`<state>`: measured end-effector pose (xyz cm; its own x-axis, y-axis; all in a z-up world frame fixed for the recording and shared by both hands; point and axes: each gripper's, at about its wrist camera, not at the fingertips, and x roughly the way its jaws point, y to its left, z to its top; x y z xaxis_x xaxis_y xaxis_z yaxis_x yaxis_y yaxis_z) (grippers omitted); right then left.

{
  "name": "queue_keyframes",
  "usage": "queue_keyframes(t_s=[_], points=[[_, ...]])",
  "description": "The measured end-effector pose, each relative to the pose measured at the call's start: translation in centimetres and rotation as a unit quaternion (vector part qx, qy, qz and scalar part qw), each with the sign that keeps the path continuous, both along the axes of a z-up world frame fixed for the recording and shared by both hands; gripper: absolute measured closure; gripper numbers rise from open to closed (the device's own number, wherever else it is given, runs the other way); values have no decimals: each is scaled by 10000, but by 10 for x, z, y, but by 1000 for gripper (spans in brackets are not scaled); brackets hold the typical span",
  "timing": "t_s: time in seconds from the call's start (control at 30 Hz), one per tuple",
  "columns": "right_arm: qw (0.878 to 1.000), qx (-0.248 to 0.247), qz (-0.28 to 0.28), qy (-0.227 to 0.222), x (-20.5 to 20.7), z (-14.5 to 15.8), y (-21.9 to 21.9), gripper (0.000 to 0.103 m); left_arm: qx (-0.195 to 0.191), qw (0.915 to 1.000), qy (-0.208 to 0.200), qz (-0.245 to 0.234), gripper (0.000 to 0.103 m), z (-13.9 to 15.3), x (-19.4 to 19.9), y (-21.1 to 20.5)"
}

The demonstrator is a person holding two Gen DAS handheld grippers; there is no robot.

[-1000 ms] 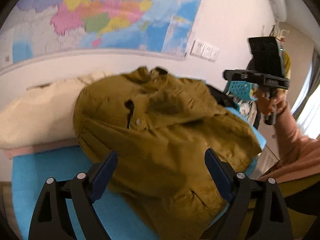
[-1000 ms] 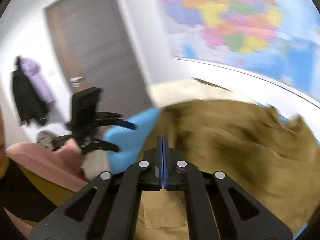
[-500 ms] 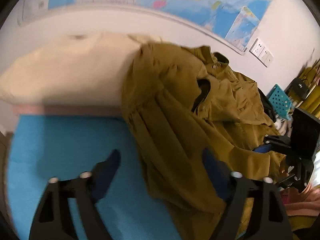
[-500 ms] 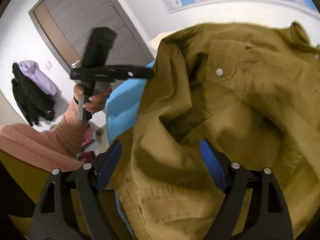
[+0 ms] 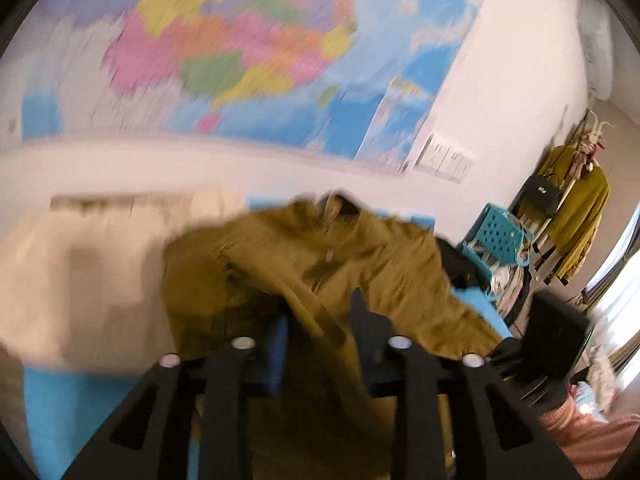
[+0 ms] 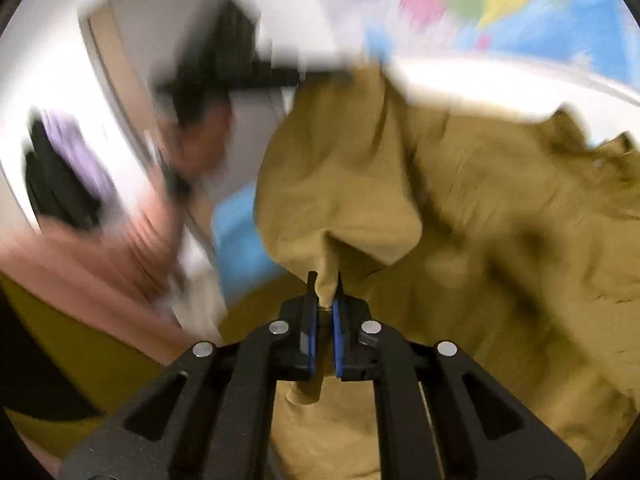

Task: Fold large clothes

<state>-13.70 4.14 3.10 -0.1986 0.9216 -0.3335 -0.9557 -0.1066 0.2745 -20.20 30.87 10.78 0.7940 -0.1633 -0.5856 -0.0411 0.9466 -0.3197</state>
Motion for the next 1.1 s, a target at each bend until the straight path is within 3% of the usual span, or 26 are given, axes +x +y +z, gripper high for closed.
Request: queue_keyframes(t_s=[0.07,0.17,0.27,0.4,0.47,0.53,0.7,0.8,0.87,0.9,0.93,0.97,1.0,1.03,1.1], points=[[9974,488,-469,236,28,20,-37,97,-87,9994,-211,-256,48,10,14,-7],[9867,610,-1340,689,77,22,-79,97,-273,9972,-316,-622,39,10,35,-22],[9723,67,-2085,1057,119,-3,-95,97,-126,9977,-284,-596,26,-4,44,-31],[9455,-880,-2780,1450,157,-60,-100,87,342,9993,48,-151,25,-36,52,-24],[9425,-1049,-2938,1198,152,-71,-102,64,448,9985,313,37,25,-52,57,-15],[9446,-937,-3021,880,136,-74,-108,31,558,9973,453,146,25,-65,57,-6],[9530,-819,-2912,-172,96,-65,-108,14,1023,9936,403,269,25,-71,48,5],[9506,-1040,-2818,-779,85,-76,-105,13,1810,9824,384,235,25,-72,61,-6],[9448,-1296,-2870,-908,93,-83,-90,15,2098,9766,436,186,33,-75,76,-11],[9419,-1432,-2901,-899,96,-85,-84,29,2158,9751,464,199,42,-75,82,-12],[9433,-1529,-2841,-782,101,-86,-81,56,2268,9725,485,199,46,-73,94,-13],[9504,-1481,-2672,-585,107,-83,-81,70,2308,9713,505,263,52,-72,103,-12],[9568,-1314,-2561,-415,113,-77,-85,91,2300,9709,558,352,59,-70,113,-9],[9612,-1140,-2500,-235,118,-69,-91,99,2302,9700,645,451,62,-68,123,-6],[9658,-597,-2504,300,141,-45,-110,99,2246,9691,809,617,64,-68,139,0]])
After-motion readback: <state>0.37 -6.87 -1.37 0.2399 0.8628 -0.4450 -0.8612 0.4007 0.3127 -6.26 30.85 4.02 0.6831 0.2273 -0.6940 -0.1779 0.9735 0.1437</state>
